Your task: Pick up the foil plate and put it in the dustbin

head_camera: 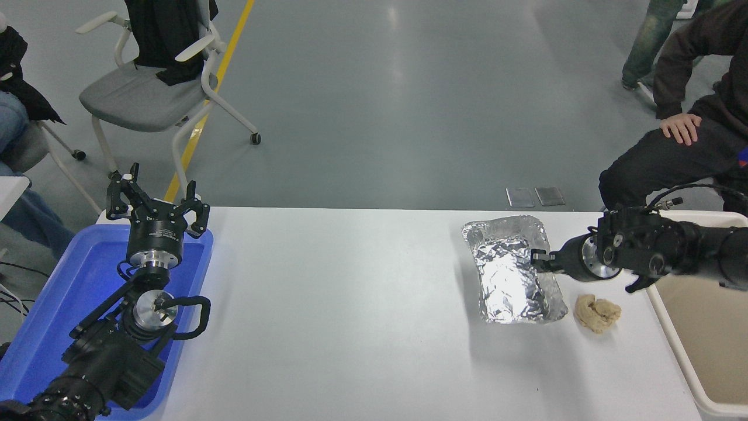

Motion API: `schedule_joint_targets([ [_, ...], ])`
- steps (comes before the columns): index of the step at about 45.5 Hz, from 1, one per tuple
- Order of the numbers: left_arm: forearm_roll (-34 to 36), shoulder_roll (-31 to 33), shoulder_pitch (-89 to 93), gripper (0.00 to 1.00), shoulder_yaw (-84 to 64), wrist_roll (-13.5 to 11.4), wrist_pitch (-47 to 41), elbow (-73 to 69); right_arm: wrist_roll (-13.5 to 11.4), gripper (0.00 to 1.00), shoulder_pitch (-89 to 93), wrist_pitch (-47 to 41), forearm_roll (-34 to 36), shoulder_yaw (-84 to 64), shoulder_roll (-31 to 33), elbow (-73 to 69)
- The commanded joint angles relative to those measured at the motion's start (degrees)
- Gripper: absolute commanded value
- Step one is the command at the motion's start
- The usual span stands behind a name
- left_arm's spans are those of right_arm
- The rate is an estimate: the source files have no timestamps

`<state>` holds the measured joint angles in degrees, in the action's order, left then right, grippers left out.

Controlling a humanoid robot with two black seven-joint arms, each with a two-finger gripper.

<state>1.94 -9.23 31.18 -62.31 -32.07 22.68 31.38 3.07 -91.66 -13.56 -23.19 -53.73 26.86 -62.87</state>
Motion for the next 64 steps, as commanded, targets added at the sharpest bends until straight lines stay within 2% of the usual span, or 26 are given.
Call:
schedule_joint_targets([
  [1,0.0,0.0,-0.1,0.99,0.0,0.0,0.0,0.0,-0.1,0.00,-23.7,-3.9,0.2,-9.2,4.4,-17.8],
  [14,0.0,0.0,-0.1,0.99,0.0,0.0,0.0,0.0,-0.1,0.00,-37.4,-11.3,0.2,-12.8,4.3,-22.0],
  [40,0.0,-0.2,-0.1,0.99,0.0,0.0,0.0,0.0,-0.4,0.00,-39.7,-10.5,-1.4,-19.7,4.4,-21.2],
  [48,0.0,-0.2,-0.1,0.99,0.0,0.0,0.0,0.0,-0.3,0.00,-38.1,-10.0,-8.9,-22.0,10.8,-18.8],
  [58,0.0,-0.2,0.0,0.99,0.0,0.0,0.0,0.0,0.4,0.00,-27.4,-10.2,-20.7,-20.9,19.5,-5.4],
  [64,-0.1,-0.2,0.0,0.99,0.0,0.0,0.0,-0.1,1.6,0.00,-19.5,-10.0,-26.7,-16.9,23.6,2.5],
])
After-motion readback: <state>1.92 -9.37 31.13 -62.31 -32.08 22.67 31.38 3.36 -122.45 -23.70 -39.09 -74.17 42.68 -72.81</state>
